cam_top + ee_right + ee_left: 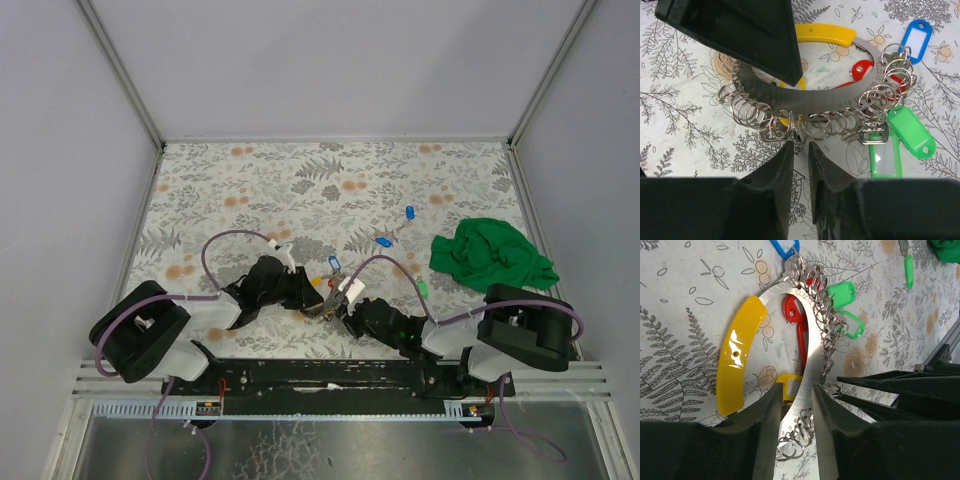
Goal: Put the keys on the keyring
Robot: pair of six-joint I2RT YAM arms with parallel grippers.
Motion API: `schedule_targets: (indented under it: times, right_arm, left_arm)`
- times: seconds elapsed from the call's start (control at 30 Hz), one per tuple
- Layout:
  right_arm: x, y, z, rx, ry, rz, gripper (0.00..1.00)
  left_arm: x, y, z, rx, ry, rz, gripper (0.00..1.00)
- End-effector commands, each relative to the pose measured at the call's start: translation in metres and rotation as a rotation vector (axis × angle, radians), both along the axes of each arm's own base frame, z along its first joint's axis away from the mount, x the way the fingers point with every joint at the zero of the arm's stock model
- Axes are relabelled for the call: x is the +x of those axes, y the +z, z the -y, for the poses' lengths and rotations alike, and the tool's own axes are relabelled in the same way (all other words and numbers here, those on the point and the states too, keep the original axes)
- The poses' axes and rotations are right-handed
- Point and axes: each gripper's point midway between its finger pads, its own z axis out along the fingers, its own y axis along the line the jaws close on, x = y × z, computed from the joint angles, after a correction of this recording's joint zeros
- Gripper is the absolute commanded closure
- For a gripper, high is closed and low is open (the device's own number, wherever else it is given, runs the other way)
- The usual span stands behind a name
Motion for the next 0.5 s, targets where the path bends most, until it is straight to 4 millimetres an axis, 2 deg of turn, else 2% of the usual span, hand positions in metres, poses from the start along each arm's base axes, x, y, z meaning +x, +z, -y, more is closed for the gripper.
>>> schedule_targets:
  times: [0.0, 0.23, 0.47]
  right_arm:
    - [0.004, 0.022, -0.005, 0.038, -0.031, -0.018, 0.73]
    - [0.006, 0.045, -0.011, -0.026, -0.039, -0.054, 0.65]
    - [0.008, 0.038, -0.009, -0.145, -0.068, -0.110, 0.65]
  left_arm:
    - [0.008, 0.003, 0.005, -0.017, 0.023, 0.038, 0.72]
    - [0.009, 0.004, 0.007, -0.015, 0.019, 0.040, 0.73]
    - [0.009, 0.003, 0.008, -0.008, 0.014, 0.042, 0.73]
